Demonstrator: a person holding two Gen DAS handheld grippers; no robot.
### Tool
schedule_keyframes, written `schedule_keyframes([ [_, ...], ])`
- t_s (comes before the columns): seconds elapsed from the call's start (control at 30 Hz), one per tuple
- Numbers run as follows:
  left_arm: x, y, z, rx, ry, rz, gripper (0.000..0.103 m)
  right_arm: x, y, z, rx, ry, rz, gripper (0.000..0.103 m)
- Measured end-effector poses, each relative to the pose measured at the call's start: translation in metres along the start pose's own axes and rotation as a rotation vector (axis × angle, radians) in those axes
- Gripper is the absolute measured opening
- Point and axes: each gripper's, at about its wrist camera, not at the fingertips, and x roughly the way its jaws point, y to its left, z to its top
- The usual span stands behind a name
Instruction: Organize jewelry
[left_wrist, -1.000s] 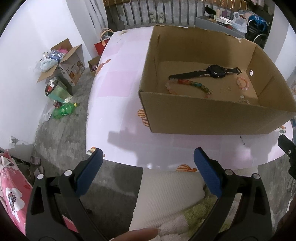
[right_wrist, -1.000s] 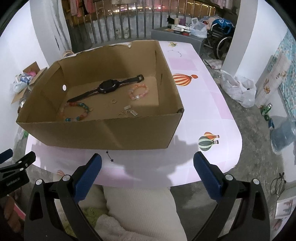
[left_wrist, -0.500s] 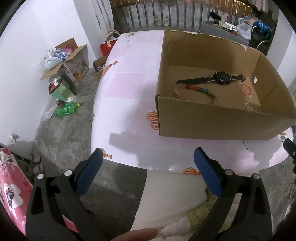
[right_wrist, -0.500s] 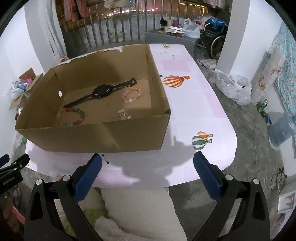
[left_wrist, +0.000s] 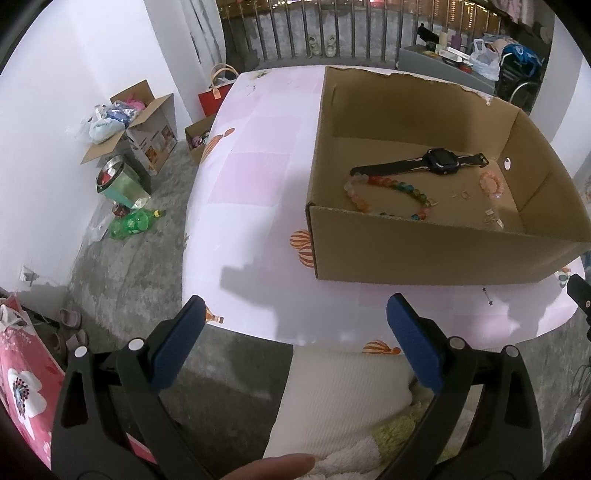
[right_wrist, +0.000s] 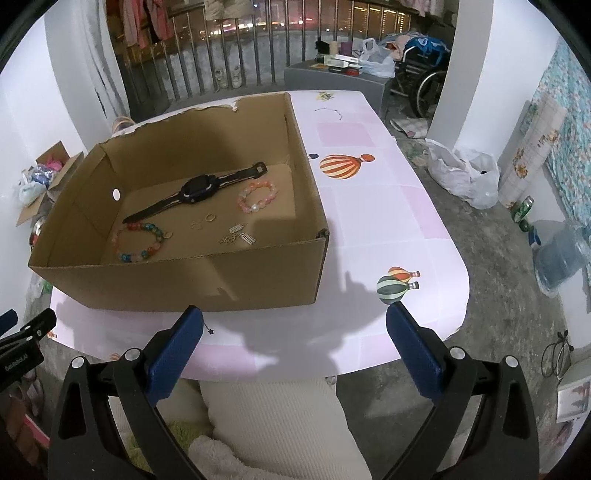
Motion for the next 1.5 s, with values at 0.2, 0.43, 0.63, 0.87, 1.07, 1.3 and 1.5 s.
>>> schedule_keyframes([
  [0.2,-0.0017,-0.0016,0.0001,0.005,-0.005,0.0,0.095,0.0002,-0.0004,0.0008,-0.008,-0.002,0.003,0.096],
  [0.43,-0.0021,-0.003,0.0009,0.007,-0.011,0.002,0.095,-0.0003,0.0026,0.0011,-0.022,-0.007,0.003,0.096],
  [0.63,-0.0034,-0.0042,0.0026,0.007,-0.019,0.0,0.095,-0.0012,0.0047,0.0026,-0.035,-0.013,0.004,0.096],
  [0.87,-0.0046,-0.004,0.0044,0.006,-0.024,-0.001,0.095,-0.002,0.0062,0.0046,-0.041,-0.018,0.003,0.096],
  [1.07,-0.0044,-0.0041,0.0039,0.006,-0.023,-0.002,0.095,-0.0023,0.0064,0.0056,-0.043,-0.018,0.004,0.096],
  [1.3,-0.0056,-0.0044,0.0062,0.006,-0.024,-0.004,0.095,-0.0031,0.0071,0.0056,-0.048,-0.021,0.004,0.096],
  [1.5,-0.006,-0.005,0.0073,0.005,-0.026,-0.006,0.095,-0.0032,0.0086,0.0056,-0.052,-0.023,0.004,0.096],
])
